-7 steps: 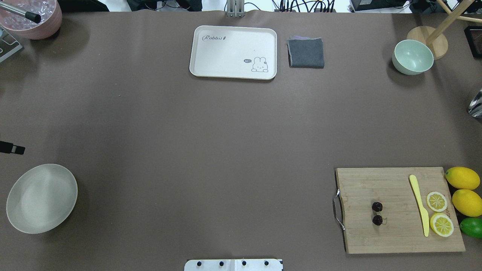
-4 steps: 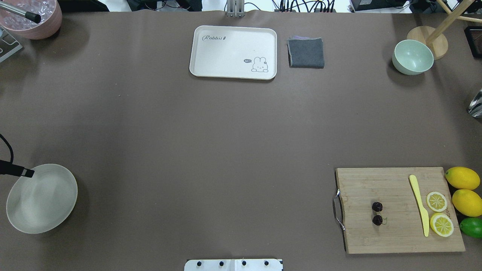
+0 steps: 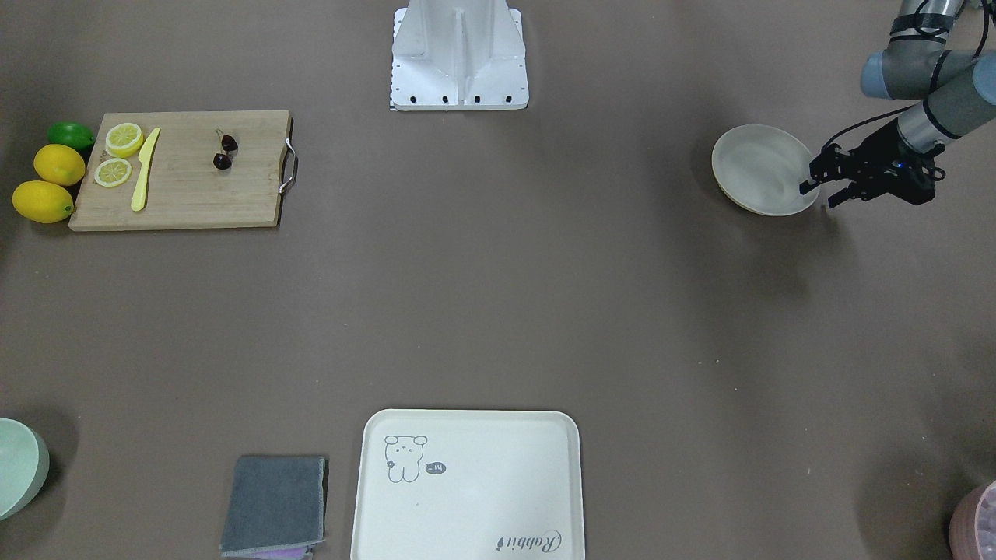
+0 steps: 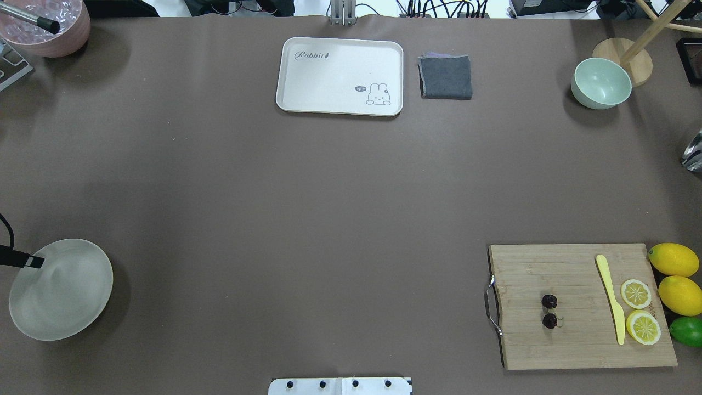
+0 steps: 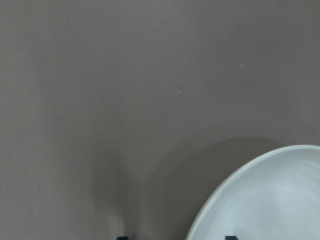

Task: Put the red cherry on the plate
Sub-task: 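Reach the left gripper to the white plate's rim and grip it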

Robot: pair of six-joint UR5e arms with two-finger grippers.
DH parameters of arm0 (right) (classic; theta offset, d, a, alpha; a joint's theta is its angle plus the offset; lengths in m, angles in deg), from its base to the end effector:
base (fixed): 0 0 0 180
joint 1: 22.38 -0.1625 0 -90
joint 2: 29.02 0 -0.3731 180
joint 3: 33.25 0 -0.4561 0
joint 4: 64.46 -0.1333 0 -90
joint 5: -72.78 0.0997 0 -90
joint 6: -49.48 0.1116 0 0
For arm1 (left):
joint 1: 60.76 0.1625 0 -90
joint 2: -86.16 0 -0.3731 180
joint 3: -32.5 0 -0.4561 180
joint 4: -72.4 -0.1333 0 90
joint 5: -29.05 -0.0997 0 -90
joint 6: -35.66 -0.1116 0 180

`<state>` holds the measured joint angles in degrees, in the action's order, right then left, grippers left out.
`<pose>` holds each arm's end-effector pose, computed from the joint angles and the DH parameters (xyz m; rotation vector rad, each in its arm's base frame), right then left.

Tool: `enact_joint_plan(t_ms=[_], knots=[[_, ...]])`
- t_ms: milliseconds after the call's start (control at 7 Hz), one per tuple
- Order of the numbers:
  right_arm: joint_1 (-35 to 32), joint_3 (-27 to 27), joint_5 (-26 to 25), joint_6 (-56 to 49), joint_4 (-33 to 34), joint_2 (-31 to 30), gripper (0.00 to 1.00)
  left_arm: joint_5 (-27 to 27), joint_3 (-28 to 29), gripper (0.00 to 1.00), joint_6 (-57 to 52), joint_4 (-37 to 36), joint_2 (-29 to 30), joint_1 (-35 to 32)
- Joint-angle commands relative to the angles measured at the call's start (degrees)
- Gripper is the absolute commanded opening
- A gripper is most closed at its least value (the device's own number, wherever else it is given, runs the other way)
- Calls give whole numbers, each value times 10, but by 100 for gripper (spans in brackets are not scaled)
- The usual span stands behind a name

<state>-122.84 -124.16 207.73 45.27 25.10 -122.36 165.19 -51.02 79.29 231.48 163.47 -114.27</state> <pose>0.1499 -0.5121 0.6367 0.0675 -0.7827 0.1170 0.2383 -0.4111 0.6498 0.1445 1.1018 0.2388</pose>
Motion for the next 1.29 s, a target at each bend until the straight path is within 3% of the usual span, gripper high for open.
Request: enact_joint_plan(t_ms=[0, 286, 571, 857, 1000, 1143], knots=[[0, -1, 0, 0, 0, 1, 100, 2, 1, 45, 3, 5, 0, 1], [0, -1, 0, 0, 0, 1, 100, 4, -1, 39, 3, 6, 0, 11], [0, -1, 0, 0, 0, 1, 100, 4, -1, 0, 4, 6, 4, 12], [0, -12, -1, 1, 4, 3, 100, 8, -4, 0, 4, 7, 10, 12], [0, -12, -1, 1, 5, 4, 100, 46, -5, 0, 5, -2, 25, 7], [0, -14, 0, 0, 5, 4, 100, 95, -2, 0, 5, -25, 41, -41]])
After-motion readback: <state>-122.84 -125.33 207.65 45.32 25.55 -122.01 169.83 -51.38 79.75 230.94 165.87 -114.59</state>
